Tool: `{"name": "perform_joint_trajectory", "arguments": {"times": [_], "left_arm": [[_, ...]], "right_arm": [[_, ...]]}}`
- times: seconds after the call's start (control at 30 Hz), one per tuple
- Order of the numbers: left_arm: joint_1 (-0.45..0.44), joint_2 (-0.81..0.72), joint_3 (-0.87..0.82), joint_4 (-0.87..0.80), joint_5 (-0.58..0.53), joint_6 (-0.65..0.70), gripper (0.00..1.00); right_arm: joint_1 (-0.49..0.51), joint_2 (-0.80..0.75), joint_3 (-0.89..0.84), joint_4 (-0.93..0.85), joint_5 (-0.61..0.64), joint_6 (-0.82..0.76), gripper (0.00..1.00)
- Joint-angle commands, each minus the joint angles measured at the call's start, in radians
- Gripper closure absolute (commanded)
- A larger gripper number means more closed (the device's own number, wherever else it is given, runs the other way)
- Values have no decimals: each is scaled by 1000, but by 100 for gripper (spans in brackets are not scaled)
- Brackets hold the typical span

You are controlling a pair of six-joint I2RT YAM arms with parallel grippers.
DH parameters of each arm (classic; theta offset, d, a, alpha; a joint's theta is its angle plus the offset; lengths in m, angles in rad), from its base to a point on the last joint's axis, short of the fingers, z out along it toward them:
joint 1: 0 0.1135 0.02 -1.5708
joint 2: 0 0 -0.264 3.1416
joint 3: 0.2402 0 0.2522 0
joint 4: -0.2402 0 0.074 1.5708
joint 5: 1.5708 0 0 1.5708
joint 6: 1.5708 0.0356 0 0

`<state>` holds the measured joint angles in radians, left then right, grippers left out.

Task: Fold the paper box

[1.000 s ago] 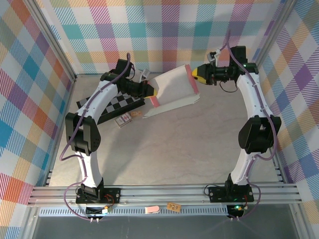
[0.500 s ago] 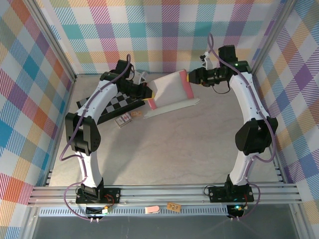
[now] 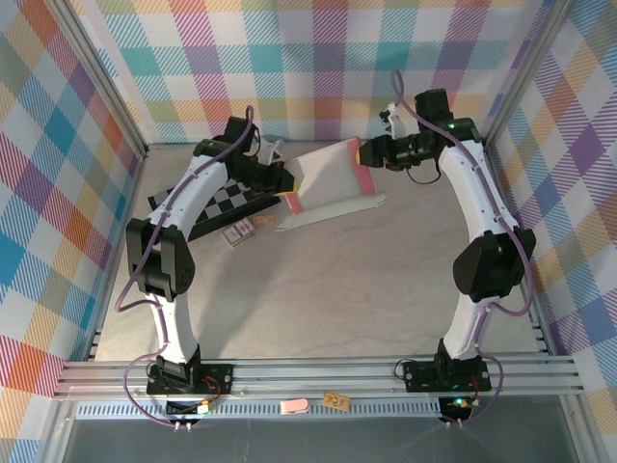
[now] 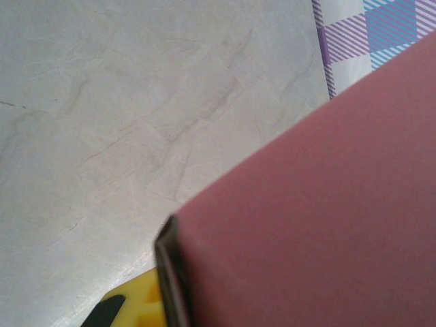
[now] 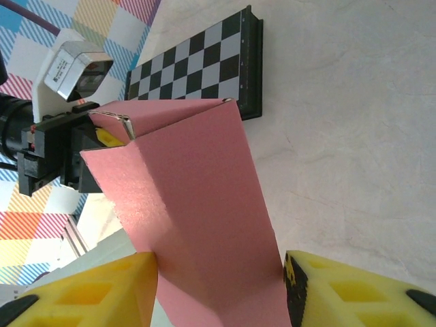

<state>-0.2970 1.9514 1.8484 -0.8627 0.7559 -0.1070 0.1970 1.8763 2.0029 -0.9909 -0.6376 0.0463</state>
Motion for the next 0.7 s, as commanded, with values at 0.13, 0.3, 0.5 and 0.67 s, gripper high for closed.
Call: {"name": "perform_joint_trajectory", "arguments": {"times": [0.13, 0.3, 0.5, 0.67], "left_arm": [[-28, -45, 43, 22, 54, 26, 100], [-34, -46, 45, 12, 46, 34, 100], [-41, -40, 56, -7, 29, 47, 100], [-55, -35, 70, -20, -3, 50, 100]], "right_arm": [[61, -14, 20, -70, 123, -50, 48], [105, -11, 24, -86, 248, -75, 48], [176, -2, 19, -92, 464, -100, 64], [230, -1, 13, -85, 653, -96, 76]]}}
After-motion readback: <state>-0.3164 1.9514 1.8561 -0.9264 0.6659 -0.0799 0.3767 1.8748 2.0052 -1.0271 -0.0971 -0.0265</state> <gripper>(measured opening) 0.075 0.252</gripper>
